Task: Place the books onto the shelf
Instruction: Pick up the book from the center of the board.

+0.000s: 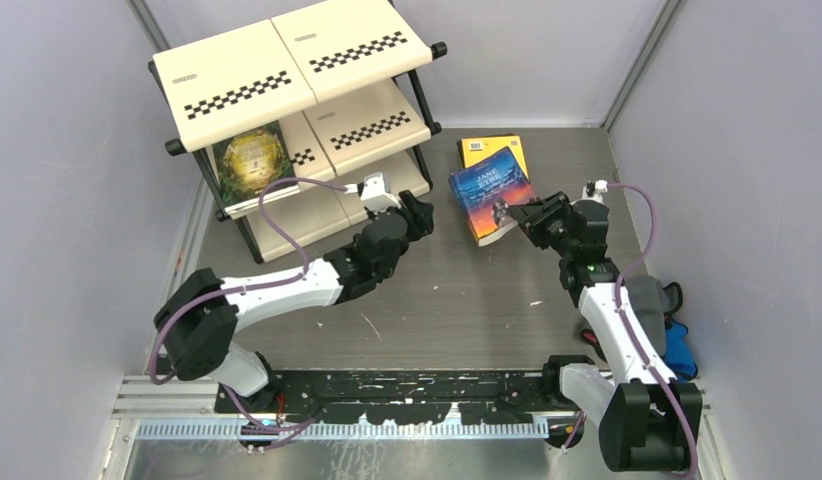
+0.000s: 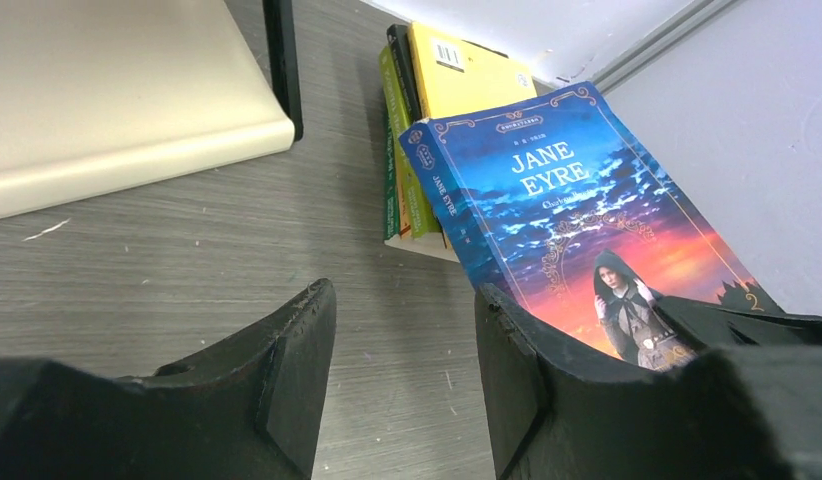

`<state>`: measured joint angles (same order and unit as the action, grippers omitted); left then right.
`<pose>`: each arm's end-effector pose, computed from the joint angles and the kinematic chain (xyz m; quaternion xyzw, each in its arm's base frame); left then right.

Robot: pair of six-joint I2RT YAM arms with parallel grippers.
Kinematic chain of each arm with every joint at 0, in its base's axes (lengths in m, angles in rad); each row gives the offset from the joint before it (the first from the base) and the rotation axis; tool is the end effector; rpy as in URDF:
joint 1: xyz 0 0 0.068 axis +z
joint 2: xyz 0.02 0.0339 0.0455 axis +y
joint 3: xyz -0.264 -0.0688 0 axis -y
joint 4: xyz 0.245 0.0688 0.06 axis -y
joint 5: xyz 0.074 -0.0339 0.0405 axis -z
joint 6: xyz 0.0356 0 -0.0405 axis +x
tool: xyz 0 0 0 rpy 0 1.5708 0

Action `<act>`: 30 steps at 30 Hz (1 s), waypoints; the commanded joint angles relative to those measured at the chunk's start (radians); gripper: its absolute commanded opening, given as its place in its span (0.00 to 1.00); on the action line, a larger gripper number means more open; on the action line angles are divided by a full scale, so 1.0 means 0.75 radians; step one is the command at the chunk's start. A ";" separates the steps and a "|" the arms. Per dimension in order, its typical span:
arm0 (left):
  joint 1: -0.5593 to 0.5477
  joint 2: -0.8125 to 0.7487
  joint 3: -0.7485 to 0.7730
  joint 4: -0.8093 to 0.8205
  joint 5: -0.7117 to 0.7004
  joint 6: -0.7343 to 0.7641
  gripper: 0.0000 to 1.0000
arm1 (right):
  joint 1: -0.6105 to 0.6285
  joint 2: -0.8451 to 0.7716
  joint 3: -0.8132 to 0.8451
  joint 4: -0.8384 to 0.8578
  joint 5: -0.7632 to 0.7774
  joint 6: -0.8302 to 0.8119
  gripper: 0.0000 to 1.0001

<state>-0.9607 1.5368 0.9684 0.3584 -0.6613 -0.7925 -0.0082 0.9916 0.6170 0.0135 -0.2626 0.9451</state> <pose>0.2183 -0.2740 0.2748 -0.1418 0.7498 -0.2959 0.5746 0.2269 0.0074 0.2623 0.3080 0.7588 0.3506 0.4544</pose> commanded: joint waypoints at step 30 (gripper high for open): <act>-0.135 -0.640 -0.290 -0.273 -0.337 0.046 0.54 | 0.501 -0.277 0.286 0.023 0.287 -0.012 0.01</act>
<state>-1.0584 1.0878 0.7670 0.1631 -0.8570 -0.7574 0.3523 0.8482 0.7231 -0.1902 -0.0723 0.9176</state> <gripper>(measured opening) 0.542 0.380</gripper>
